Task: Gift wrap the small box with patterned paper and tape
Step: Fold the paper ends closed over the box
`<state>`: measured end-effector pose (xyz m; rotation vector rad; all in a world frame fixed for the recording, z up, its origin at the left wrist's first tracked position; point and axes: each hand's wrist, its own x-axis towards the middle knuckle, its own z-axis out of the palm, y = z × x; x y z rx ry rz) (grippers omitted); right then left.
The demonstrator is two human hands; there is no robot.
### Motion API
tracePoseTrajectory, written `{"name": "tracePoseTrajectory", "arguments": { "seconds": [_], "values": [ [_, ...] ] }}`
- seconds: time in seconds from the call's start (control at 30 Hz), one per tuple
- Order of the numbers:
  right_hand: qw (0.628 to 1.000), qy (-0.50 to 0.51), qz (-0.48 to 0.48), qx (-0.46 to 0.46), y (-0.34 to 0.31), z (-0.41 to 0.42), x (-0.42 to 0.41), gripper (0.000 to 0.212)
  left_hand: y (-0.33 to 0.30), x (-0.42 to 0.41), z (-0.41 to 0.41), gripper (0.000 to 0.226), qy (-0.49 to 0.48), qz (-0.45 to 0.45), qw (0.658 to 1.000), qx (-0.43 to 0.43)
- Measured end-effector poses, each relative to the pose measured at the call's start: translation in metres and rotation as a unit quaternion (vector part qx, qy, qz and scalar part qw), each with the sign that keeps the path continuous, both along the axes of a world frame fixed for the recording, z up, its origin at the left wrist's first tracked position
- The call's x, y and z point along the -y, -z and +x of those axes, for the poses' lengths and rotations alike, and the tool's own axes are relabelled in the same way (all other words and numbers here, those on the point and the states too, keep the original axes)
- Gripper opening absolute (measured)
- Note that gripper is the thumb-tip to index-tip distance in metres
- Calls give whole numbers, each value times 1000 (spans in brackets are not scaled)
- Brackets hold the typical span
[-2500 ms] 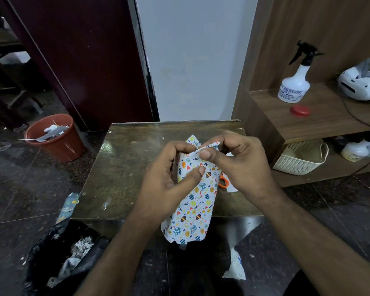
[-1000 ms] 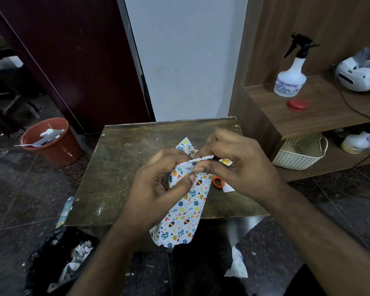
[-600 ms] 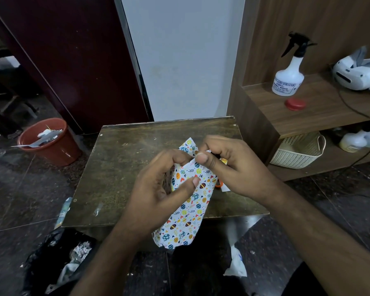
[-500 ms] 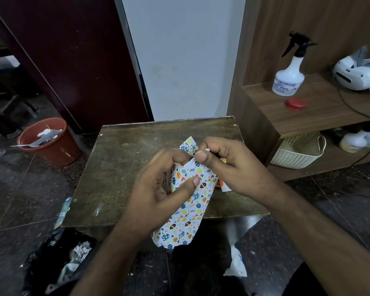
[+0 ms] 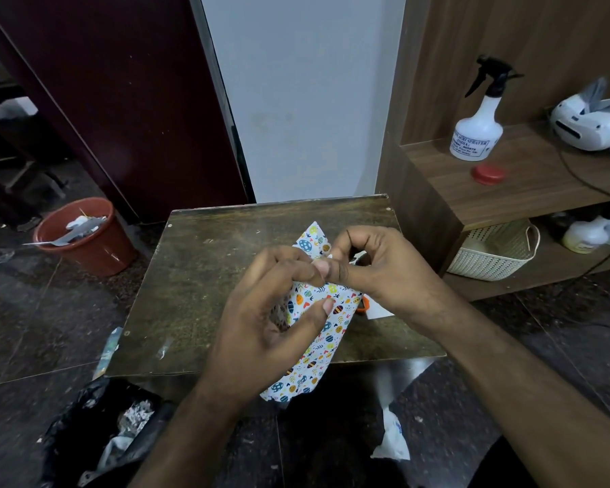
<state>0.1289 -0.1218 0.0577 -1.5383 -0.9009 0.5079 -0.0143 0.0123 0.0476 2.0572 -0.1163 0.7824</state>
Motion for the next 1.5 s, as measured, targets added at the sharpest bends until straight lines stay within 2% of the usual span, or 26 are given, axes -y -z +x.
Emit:
{"name": "tracePoseTrajectory", "arguments": {
  "seconds": [0.07,0.2,0.3,0.33,0.47,0.57,0.8,1.0,1.3,1.5],
  "values": [
    [1000,8,-12,-24,2,0,0,33,-1,2,-1,18,-13,10,1000,-1],
    [997,65,-26,-37,9,4,-1,60,-4,4,-2,19,-25,13,1000,4],
    [996,28,-45,-70,8,5,2,76,-3,4,-2,19,-19,1,1000,0],
    [995,7,-44,-87,6,5,3,74,-3,4,-2,19,-17,-2,1000,-5],
    [982,-76,-5,-174,-2,0,5,41,-6,8,-3,19,-22,-11,1000,-11],
    [980,-79,11,-184,-4,0,3,36,-7,9,-4,19,-43,10,999,5],
    [992,-38,38,-111,-2,0,1,23,-4,5,-3,21,-35,-41,998,-12],
    [999,1,33,6,2,4,-1,21,-1,4,-3,22,-7,-84,996,-29],
    [988,51,55,137,0,-2,-2,10,-4,2,-3,23,2,-148,989,-29],
    [974,75,74,201,-1,-4,-1,12,-7,3,-4,25,-2,-133,991,-11]
  ]
}}
